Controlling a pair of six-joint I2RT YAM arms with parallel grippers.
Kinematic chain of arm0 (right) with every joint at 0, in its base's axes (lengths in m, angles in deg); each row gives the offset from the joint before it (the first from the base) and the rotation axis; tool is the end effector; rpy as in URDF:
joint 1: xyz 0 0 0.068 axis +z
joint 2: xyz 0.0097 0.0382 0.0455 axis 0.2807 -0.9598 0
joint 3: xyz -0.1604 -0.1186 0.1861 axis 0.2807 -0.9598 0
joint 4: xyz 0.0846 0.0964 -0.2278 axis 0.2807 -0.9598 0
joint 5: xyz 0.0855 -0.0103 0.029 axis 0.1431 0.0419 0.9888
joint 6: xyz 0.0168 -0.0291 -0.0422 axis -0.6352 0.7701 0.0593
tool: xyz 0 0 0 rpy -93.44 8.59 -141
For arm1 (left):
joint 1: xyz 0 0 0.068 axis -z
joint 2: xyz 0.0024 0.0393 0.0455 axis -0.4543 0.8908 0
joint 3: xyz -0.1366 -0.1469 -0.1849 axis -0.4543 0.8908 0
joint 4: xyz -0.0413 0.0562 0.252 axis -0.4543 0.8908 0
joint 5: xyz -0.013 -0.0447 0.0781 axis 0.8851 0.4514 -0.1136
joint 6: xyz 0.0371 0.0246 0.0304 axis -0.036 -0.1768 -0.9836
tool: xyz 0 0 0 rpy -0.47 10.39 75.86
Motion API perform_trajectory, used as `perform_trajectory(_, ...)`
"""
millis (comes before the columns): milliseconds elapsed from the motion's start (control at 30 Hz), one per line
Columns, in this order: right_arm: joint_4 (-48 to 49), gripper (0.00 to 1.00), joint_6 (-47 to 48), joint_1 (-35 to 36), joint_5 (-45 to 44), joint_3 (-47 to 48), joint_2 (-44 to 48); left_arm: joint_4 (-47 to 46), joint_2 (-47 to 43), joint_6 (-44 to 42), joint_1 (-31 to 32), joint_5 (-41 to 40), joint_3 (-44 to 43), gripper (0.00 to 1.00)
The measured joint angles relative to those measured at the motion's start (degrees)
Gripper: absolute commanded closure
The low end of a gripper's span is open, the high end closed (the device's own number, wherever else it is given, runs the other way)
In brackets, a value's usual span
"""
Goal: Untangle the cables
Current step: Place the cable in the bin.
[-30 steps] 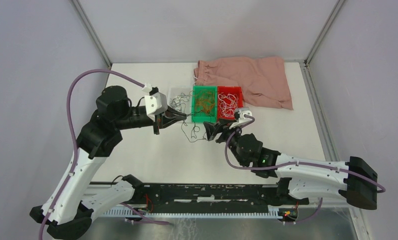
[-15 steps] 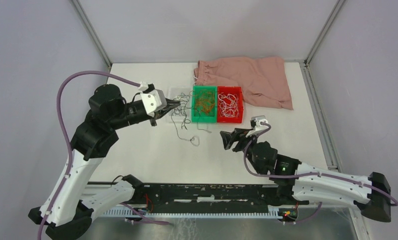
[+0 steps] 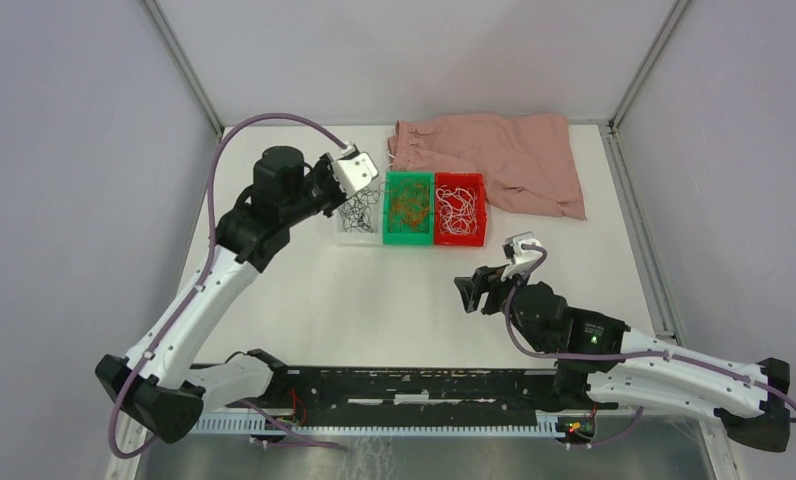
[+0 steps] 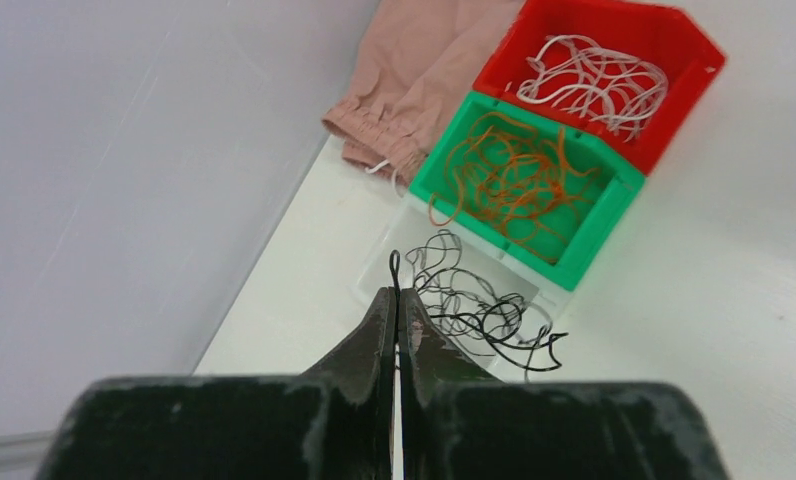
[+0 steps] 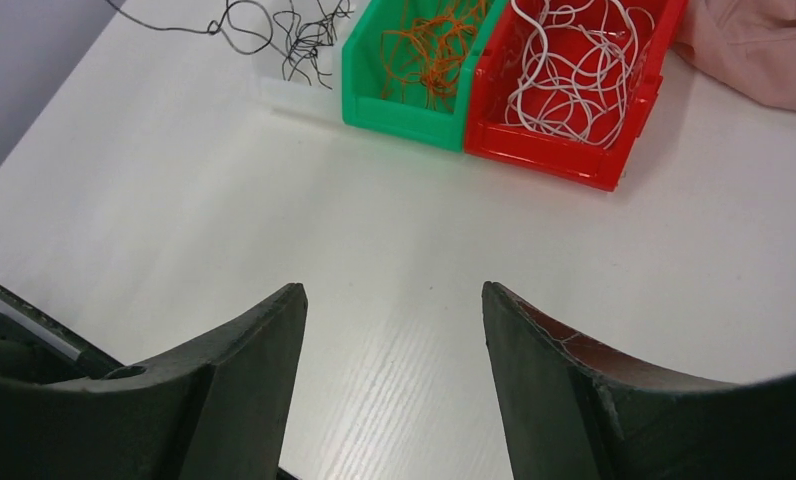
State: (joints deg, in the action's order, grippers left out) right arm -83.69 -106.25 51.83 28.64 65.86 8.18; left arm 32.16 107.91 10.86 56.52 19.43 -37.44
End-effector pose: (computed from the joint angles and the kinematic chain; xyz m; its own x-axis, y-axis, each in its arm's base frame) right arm 0.0776 0.1347 0.2805 -0.3764 0.2076 -0.9029 -0.3701 0.8597 0.3519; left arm 0.2043 -0.1235 0.4089 0.1663 0.5927 -0.7881 0.6847 0.5057 0.5248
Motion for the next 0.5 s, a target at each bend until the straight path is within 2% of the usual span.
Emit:
perform_trajectory(300,-3.78,0.31,0.13,0.0,-0.09,0.11,0.57,-10.4,10.6,-3.3,-8.44,-0.74,2.12,0.97)
perform_trajectory(500,-3.91,0.32,1.22,0.02,-1.18,0.11,0.9,-14.6,19.71,-3.34,-9.22,0.61,1.77,0.97)
